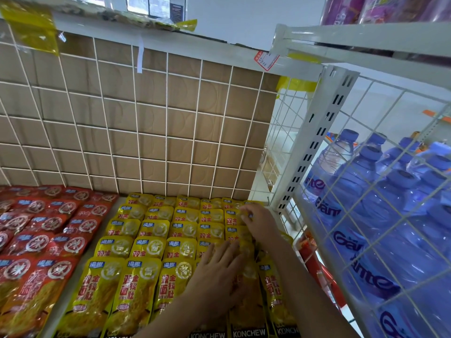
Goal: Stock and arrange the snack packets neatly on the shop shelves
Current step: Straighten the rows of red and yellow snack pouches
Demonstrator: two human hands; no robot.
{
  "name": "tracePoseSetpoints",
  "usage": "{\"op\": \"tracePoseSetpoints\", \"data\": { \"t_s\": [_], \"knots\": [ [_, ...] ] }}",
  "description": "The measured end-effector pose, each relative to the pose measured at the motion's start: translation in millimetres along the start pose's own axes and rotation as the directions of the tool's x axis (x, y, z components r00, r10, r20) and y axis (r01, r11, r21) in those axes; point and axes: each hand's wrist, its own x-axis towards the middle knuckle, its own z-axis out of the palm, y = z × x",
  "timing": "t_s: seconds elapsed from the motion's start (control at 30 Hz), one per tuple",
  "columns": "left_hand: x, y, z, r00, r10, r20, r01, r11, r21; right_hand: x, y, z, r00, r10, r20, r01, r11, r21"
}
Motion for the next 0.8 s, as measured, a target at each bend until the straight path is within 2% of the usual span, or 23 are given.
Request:
{"op": "tracePoseSetpoints", "data": {
  "t_s": [0.07, 0.23, 0.3, 0.5, 0.8],
  "knots": [
    [3, 1, 7, 0.998, 0.008, 0.059, -0.006, 1.0, -0.025, 2, -1, -1, 1.0, 0.001, 0.006, -0.001, 1.0, 0.007],
    [8, -3, 19, 0.999, 0.043, -0.009, -0.043, 0.999, -0.005, 4, -2, -5, 0.969, -0.036, 0.244, 0.043, 0.999, -0.024],
    [8, -2, 23, 1.0, 0.014, -0.023, -0.013, 1.0, 0.015, 5, -3, -6, 0.957, -0.037, 0.289, 0.048, 0.998, -0.03],
    [7, -3, 25, 1.0, -0.013, -0.019, 0.013, 1.0, 0.028, 10, -7, -4, 0.943, -0.014, 0.334, 0.031, 0.998, -0.046],
    [8, -4, 27, 1.0, 0.009, -0.018, -0.009, 1.0, 0.017, 11, -12, -4, 0.945, 0.005, 0.328, 0.031, 0.994, -0.103]
  ]
}}
